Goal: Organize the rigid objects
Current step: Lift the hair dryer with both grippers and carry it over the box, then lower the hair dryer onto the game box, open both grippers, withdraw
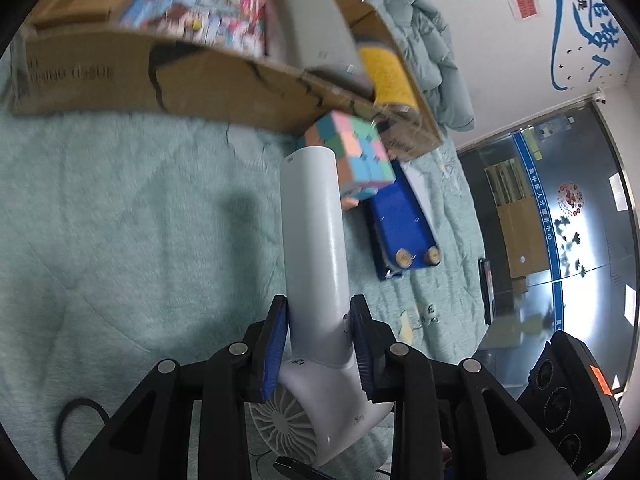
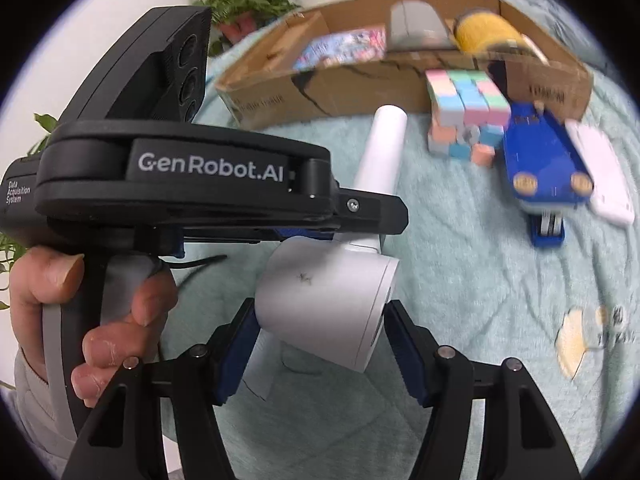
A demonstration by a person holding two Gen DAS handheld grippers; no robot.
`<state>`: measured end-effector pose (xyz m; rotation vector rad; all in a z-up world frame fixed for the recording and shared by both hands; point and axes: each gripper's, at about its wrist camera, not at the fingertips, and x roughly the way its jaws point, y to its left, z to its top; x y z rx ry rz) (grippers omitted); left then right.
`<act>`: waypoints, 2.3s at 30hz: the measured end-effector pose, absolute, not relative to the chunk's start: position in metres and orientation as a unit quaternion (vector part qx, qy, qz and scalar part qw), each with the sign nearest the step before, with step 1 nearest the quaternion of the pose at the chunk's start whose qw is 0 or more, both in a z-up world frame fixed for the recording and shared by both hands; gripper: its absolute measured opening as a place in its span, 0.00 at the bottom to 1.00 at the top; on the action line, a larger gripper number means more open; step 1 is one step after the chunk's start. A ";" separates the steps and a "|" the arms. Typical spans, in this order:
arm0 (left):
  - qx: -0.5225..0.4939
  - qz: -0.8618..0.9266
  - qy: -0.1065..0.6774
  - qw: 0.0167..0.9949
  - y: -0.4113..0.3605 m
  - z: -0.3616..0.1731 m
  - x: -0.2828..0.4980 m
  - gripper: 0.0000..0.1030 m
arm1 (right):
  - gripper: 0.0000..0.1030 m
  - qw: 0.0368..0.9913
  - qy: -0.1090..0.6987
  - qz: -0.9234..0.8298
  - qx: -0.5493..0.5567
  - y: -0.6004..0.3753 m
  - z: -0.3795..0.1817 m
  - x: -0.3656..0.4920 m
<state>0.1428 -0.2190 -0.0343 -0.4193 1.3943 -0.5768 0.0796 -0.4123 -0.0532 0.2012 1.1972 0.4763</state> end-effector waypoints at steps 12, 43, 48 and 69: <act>-0.147 -0.260 0.544 0.784 -0.189 0.063 0.216 0.27 | 0.61 0.836 0.477 0.263 0.060 -0.374 0.001 0.147; -0.153 -0.227 0.587 0.762 -0.116 -0.016 0.365 0.26 | 0.60 0.772 0.553 0.299 0.100 -0.331 -0.039 0.265; -0.159 -0.212 0.595 0.759 -0.110 -0.015 0.356 0.30 | 0.51 0.782 0.549 0.285 0.075 -0.330 -0.038 0.256; -0.068 -0.067 0.390 0.916 -0.124 0.105 0.173 0.01 | 0.05 0.880 0.449 0.153 0.024 -0.399 0.023 0.152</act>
